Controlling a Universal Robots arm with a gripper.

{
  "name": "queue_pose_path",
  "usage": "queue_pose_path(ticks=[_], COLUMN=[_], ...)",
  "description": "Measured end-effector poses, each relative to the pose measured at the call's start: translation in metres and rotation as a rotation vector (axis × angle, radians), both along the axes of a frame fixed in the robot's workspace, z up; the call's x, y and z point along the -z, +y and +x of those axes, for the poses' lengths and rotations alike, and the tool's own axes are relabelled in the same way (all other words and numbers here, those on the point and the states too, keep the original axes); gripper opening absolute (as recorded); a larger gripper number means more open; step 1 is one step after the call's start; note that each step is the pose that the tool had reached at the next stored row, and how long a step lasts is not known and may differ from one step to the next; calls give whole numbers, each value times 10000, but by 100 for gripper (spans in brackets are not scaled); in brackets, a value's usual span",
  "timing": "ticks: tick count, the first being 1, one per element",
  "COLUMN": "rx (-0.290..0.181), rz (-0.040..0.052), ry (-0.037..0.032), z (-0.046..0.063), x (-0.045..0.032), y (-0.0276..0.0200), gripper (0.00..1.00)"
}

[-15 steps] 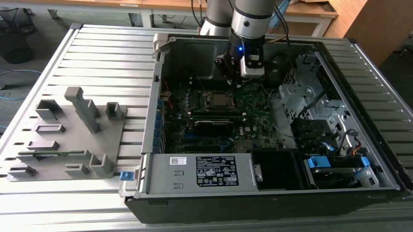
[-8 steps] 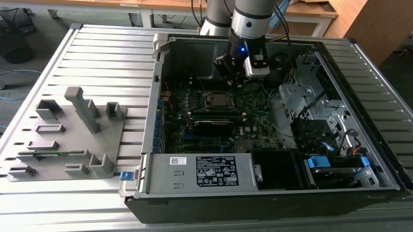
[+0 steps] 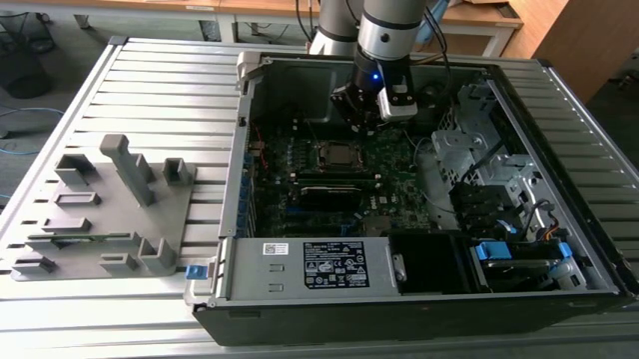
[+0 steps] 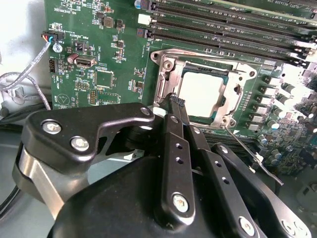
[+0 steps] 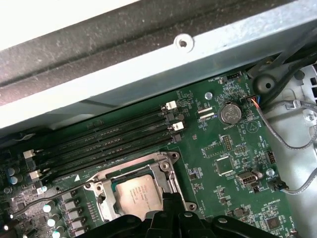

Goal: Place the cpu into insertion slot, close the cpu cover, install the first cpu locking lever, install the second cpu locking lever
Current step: 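Close the cpu cover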

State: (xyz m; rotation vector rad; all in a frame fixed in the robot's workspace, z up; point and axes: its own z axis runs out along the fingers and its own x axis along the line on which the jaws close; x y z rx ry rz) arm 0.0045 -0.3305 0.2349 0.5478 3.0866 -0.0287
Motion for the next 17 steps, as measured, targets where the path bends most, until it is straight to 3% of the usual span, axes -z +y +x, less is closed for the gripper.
queue_pose_path(ticks=[8, 17], rx=[-114, -914], rz=[-2, -9], ry=[0, 0], z=[-39, -55], x=[14, 37], y=[0, 0], gripper=[11, 11])
